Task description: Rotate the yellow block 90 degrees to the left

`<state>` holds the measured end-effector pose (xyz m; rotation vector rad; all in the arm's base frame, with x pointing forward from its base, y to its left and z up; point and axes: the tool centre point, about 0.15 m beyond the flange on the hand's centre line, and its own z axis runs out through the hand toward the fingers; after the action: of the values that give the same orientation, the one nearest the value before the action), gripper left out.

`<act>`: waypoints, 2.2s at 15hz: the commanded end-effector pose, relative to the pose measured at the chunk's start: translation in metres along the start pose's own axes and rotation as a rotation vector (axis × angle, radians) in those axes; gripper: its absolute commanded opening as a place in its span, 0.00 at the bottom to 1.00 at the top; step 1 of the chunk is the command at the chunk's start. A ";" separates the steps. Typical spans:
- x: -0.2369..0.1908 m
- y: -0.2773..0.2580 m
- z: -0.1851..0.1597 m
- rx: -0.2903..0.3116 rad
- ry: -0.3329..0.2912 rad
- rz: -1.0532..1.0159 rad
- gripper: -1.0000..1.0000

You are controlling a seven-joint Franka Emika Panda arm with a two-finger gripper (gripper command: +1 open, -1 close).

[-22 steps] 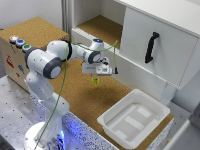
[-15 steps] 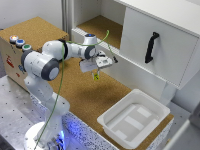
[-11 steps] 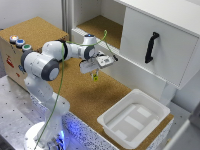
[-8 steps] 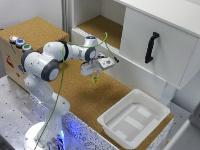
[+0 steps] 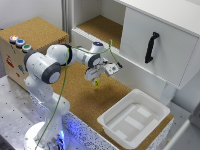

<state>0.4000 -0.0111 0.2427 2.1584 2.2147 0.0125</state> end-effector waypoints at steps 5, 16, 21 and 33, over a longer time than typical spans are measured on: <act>0.003 0.016 0.046 0.016 -0.043 -0.032 0.00; 0.012 0.003 -0.055 -0.027 0.053 -0.047 1.00; 0.012 -0.024 -0.097 -0.039 0.063 0.021 1.00; -0.076 -0.034 -0.088 0.018 -0.020 1.006 1.00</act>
<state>0.3556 -0.0455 0.3312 2.7951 1.3887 0.0379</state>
